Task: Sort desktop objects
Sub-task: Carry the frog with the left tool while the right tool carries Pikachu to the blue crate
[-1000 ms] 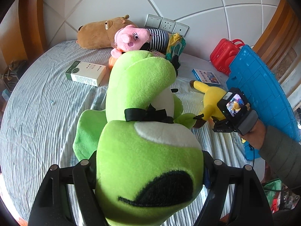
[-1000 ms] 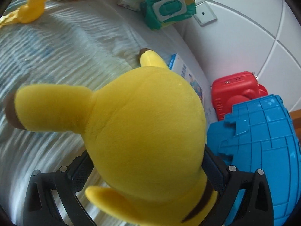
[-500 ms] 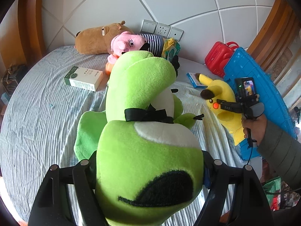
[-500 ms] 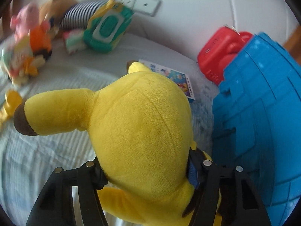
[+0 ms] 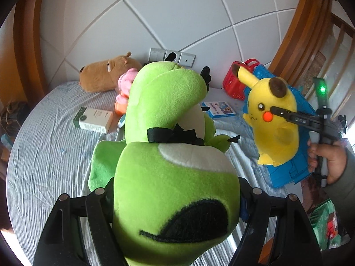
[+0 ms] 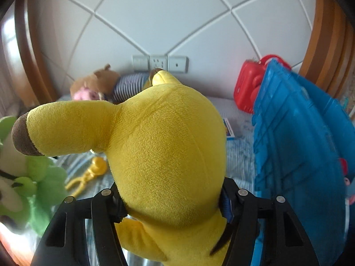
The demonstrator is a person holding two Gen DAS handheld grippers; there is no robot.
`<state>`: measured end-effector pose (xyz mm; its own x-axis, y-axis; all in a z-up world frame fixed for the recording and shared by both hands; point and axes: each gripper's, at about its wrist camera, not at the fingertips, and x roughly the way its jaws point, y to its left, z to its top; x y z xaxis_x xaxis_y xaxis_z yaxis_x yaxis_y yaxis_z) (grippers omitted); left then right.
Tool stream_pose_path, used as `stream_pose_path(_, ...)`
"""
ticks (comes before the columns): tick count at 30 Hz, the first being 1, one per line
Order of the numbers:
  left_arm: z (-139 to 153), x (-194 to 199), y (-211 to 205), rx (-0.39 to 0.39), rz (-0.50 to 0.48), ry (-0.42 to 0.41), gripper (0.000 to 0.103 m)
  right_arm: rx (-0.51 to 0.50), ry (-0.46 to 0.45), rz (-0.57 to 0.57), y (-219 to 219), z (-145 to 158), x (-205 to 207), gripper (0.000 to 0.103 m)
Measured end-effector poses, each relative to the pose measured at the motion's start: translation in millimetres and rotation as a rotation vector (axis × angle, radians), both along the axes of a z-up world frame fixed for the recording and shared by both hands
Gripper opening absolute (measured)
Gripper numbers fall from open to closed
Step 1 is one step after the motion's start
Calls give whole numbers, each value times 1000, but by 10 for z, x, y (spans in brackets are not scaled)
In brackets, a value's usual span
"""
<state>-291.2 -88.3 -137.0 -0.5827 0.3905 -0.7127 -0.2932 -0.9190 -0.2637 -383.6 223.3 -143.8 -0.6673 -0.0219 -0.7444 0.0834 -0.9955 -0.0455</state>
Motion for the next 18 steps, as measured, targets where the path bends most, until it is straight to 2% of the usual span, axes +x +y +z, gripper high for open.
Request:
stream_pose_path(8, 464, 27, 309, 6, -54, 89, 76, -39, 151, 12, 47, 976, 774, 64)
stream_pose_path(14, 826, -2, 791, 5, -94, 160, 76, -78, 261, 6, 446, 1535, 1184, 64)
stream_pose_path(18, 1064, -48, 1271, 27, -117, 188, 76, -81, 324, -14, 889, 1881, 1378, 65)
